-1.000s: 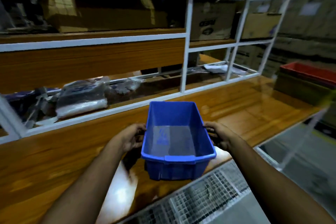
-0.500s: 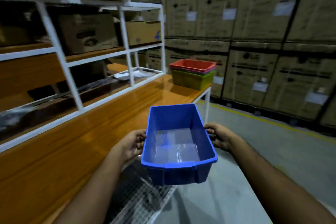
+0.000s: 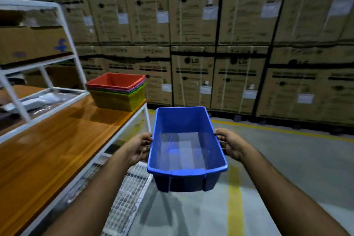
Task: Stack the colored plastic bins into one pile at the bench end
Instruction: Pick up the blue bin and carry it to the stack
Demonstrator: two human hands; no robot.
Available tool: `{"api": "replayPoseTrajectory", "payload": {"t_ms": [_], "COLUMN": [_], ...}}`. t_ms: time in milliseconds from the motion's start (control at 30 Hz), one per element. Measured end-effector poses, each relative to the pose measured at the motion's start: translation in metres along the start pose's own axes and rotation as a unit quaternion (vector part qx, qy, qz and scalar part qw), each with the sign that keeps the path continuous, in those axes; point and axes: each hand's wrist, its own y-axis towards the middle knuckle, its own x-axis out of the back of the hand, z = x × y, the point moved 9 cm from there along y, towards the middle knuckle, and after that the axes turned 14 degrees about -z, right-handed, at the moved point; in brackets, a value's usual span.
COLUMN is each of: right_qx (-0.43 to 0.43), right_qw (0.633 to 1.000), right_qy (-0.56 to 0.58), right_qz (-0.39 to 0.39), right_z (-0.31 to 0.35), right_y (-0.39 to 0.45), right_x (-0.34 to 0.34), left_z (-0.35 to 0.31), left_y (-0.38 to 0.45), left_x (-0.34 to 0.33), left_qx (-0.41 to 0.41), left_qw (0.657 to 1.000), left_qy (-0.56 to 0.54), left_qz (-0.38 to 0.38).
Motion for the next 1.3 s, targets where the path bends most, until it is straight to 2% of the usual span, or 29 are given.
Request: {"api": "replayPoseTrajectory", "payload": {"t_ms": [267, 467, 600, 733, 967, 1200, 1300], "right_qx": [0.023, 0.024, 0.033, 0.049, 0.057, 0.066, 0.060], "right_qw": [0.996, 0.995, 0.996, 0.999, 0.987, 0.953, 0.937], "right_qy": [0.022, 0.039, 0.034, 0.019, 0.004, -0.033, -0.035], "right_qz": [-0.081, -0.093, -0.075, -0.002, 0.153, 0.293, 0.342], "right_z": [0.083, 0.141, 0.188, 0.249, 0.352, 0.399, 0.403], "right_y": [0.128, 0.220, 0.299, 0.378, 0.457, 0.461, 0.448], "right_x": [0.045, 0.043, 0.029, -0.012, -0.147, -0.332, -0.407], "left_z": [-0.070, -0.126, -0.165, -0.211, -0.303, -0.386, -0.401], "left_y": [0.137, 0.221, 0.281, 0.330, 0.360, 0.353, 0.347], "left_x": [-0.123, -0.184, -0.216, -0.229, -0.186, -0.060, -0.009], "left_qx": [0.007, 0.001, -0.015, -0.036, -0.094, -0.183, -0.193], "left_qw": [0.999, 0.999, 1.000, 0.998, 0.981, 0.937, 0.921], "left_qy": [0.020, 0.025, 0.023, -0.019, -0.102, -0.144, -0.148], "left_qz": [0.025, 0.020, 0.008, -0.042, -0.138, -0.261, -0.304]}}
